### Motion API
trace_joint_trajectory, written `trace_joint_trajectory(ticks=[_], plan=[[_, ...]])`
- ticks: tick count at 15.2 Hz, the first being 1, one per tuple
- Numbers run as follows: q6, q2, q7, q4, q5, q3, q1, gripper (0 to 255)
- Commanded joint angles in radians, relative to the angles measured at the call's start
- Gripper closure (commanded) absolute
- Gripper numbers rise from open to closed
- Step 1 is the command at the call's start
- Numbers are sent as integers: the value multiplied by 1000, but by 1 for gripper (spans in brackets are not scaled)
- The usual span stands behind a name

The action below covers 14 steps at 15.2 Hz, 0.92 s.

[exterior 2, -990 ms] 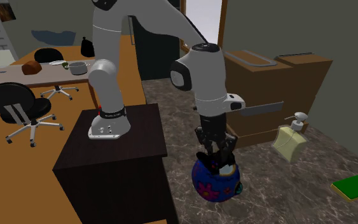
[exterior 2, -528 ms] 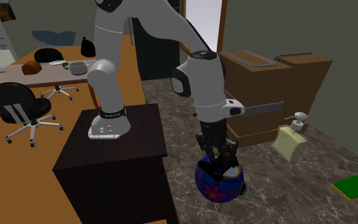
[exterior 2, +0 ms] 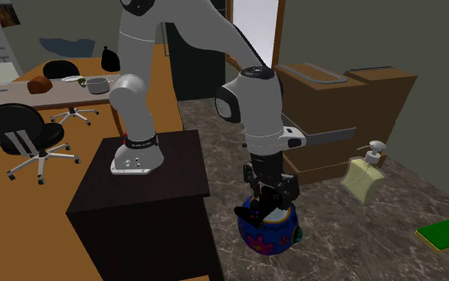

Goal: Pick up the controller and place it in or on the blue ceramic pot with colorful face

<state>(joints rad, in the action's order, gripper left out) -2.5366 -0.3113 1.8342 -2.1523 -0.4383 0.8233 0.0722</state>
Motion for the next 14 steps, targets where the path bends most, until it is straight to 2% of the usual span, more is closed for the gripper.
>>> trace_joint_trajectory(ticks=[1, 2, 6, 14], plan=[[2, 0, -1, -1, 1, 0, -1, 0], [-1, 1, 6, -5, -1, 0, 3, 0], [72, 138, -113, -17, 175, 104, -93, 0], [72, 139, -114, -17, 176, 102, -91, 0]])
